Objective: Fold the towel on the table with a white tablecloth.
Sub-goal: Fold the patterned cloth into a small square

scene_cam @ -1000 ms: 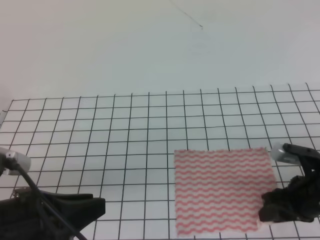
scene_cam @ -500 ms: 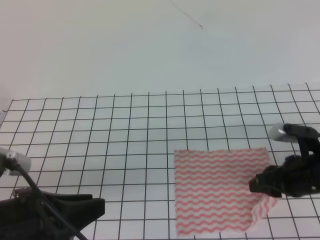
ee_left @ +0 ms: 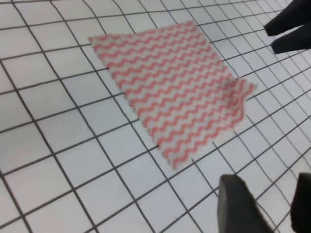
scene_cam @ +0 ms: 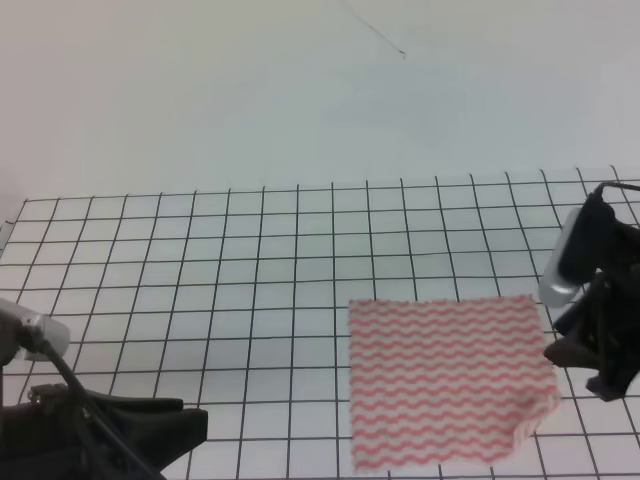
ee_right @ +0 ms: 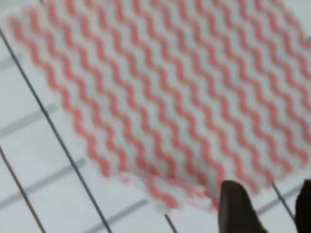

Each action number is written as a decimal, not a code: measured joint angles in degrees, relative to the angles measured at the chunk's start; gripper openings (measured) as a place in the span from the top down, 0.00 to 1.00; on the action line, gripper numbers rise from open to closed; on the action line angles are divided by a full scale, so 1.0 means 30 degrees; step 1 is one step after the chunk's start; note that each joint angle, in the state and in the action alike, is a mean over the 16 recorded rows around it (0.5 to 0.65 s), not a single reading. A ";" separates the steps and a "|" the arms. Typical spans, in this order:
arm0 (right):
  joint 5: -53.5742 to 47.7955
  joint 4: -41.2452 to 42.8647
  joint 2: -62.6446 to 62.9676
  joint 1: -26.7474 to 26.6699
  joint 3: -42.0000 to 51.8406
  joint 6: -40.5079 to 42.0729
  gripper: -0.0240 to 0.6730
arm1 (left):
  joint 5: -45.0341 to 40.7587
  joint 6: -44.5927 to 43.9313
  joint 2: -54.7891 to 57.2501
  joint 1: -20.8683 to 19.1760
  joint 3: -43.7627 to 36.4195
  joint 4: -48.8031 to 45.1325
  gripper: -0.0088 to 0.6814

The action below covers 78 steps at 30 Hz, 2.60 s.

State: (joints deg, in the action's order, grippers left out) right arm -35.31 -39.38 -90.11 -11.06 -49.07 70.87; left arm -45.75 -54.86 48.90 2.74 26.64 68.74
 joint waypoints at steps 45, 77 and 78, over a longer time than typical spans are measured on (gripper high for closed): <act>-0.0446 0.2595 -0.3385 0.0022 0.0299 -1.2547 0.60 | -0.1575 0.0047 0.0000 0.0000 0.0000 -0.0228 0.64; 0.0900 0.1341 -0.3449 0.0137 -0.1709 -1.2028 0.97 | -0.1551 -0.0854 0.0000 0.0000 0.0002 0.0378 0.64; 0.1118 0.1335 -0.3499 0.0157 -0.1811 -1.2134 0.97 | -0.1558 -0.0856 0.0000 0.0000 0.0002 0.0397 0.64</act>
State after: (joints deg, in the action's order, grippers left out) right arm -31.96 -35.38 -100.61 -10.59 -54.50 34.47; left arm -50.43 -57.43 48.90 2.74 26.65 69.93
